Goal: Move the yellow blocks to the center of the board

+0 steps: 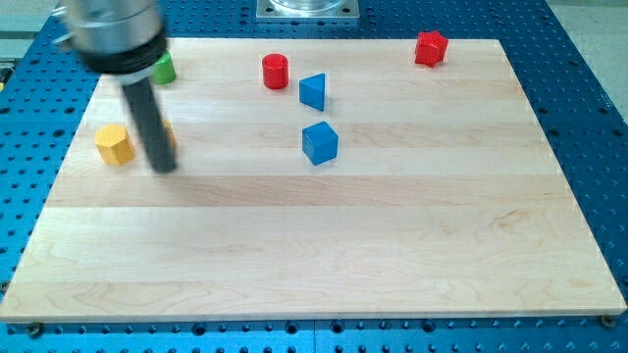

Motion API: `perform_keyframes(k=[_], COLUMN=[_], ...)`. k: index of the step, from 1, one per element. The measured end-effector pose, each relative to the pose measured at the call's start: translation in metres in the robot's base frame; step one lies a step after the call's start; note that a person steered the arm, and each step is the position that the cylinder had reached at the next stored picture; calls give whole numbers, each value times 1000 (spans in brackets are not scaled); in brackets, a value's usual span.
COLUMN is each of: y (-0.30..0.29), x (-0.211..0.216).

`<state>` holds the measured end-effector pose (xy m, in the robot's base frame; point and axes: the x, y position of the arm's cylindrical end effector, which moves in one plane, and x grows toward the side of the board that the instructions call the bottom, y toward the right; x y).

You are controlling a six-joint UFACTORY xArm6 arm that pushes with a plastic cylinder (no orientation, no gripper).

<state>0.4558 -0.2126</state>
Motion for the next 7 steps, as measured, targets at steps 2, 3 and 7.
perform_keyframes(k=[2, 3, 7], y=[-58, -62, 50], x=[4, -22, -74])
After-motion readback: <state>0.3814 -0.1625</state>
